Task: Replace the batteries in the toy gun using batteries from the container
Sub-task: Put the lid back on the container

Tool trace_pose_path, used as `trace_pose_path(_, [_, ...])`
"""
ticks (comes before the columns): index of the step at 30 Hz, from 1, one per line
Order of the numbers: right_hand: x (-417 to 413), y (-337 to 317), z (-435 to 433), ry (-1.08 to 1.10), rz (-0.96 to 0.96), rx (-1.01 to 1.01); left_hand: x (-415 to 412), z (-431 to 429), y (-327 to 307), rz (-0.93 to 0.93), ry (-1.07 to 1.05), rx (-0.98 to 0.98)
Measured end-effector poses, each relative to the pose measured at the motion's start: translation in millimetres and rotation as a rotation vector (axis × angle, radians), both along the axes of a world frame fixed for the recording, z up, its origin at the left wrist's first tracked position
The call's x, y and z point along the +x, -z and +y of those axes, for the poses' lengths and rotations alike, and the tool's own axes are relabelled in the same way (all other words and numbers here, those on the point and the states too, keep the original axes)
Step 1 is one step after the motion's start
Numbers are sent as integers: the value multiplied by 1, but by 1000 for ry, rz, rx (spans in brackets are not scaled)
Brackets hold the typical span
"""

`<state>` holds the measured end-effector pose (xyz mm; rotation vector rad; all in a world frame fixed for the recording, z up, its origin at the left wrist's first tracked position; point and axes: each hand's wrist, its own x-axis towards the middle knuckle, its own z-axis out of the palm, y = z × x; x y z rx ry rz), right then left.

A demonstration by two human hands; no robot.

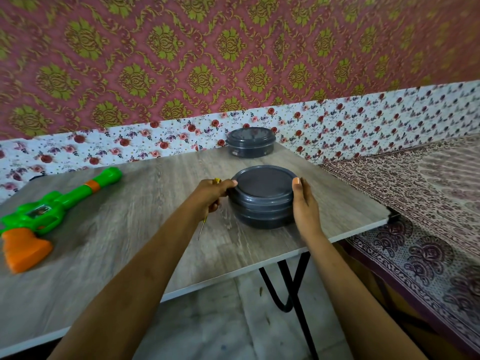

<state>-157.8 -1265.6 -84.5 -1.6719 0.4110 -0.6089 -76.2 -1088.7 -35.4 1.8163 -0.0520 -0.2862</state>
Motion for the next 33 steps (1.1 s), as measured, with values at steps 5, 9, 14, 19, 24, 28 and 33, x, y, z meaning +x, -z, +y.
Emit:
trace_pose_path(5, [0,-1,-2,-8,-21,68,-1,-2,-2,-9,31,71])
trace_pose_path(9, [0,-1,-3,8,-18,116,-2,-1,-2,-28,57,116])
trace_pose_path(14, [0,-5,-5,-32,14,174,0,-2,1,35,70,100])
trace_pose_path(19, [0,-20,-11,-77,122,288,6,-11,2,41,-6,144])
trace_pose_path(24, [13,-14,-6,17,108,280,17,-9,8,135,-37,58])
trace_pose_path(28, [22,-4,-8,84,81,261,21,-10,15,174,-53,-37])
trace_pose_path(33, [28,-3,-15,89,90,233,24,-17,22,206,-87,-147])
